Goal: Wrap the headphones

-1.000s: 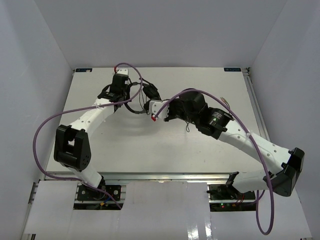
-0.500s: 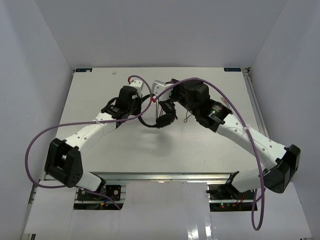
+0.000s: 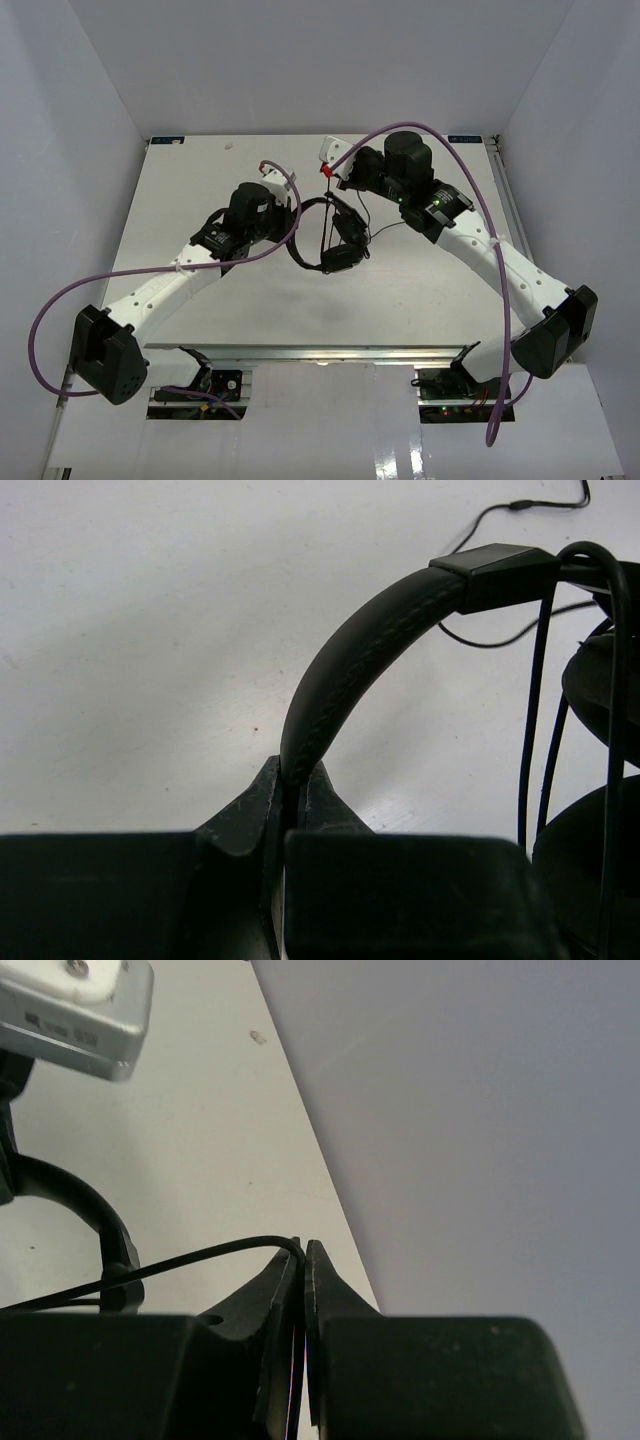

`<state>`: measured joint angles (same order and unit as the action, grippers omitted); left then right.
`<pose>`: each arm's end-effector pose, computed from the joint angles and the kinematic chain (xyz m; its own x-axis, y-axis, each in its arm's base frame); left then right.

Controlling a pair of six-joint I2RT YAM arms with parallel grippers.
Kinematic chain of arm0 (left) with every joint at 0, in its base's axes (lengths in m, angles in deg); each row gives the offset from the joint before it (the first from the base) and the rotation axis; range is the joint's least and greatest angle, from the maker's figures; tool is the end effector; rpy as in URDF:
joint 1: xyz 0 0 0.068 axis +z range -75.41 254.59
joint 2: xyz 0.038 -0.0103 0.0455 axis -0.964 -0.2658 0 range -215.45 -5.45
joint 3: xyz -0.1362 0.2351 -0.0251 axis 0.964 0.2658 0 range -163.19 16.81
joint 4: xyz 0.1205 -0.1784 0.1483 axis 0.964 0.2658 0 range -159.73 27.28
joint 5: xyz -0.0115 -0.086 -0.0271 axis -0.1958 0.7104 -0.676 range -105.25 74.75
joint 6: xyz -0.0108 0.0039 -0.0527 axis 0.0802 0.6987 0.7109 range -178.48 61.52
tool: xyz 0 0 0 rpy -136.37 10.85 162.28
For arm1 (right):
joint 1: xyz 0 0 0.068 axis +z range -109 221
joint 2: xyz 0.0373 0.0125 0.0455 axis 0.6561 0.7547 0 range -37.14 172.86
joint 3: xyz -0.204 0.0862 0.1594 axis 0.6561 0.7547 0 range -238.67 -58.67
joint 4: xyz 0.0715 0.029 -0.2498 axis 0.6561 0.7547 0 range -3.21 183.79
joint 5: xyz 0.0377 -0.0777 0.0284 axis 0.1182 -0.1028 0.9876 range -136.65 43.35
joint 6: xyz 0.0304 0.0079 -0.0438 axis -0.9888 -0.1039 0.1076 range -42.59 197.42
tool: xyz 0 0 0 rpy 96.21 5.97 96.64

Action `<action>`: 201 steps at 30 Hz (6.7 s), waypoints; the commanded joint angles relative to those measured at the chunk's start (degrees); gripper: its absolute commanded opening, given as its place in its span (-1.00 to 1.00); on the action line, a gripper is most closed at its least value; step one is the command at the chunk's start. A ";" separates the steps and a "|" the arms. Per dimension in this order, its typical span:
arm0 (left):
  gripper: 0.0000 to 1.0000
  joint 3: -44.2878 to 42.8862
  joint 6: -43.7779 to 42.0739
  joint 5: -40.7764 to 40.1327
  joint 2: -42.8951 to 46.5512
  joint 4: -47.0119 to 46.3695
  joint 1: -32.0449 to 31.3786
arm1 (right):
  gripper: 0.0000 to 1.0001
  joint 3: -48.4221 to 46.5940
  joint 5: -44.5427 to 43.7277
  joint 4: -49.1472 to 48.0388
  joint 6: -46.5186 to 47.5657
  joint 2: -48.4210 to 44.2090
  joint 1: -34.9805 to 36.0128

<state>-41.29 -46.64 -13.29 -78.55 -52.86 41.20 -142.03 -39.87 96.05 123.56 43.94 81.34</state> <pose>0.2401 -0.1598 0.3028 -0.5492 0.1164 -0.8275 0.4716 0.8607 -0.1919 0.2487 0.2168 0.4308 0.4638 -0.5455 -0.6981 -0.5740 0.4152 -0.7058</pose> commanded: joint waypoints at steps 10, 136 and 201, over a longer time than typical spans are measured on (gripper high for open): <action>-1.00 -2.23 -0.59 5.34 3.33 2.70 -3.09 | -0.83 -2.99 2.92 -3.66 -2.21 4.20 -1.65; -1.00 -18.28 1.63 -21.88 -18.64 1.01 13.41 | -0.85 11.42 -20.68 10.60 7.58 -11.91 15.98; -1.00 -18.52 3.77 3.48 4.01 9.65 -5.38 | -0.84 15.62 37.06 -6.30 -25.91 2.86 -14.93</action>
<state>-51.28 -44.68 -11.35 -73.35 -42.42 36.11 -128.47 -18.95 93.55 105.18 47.18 68.21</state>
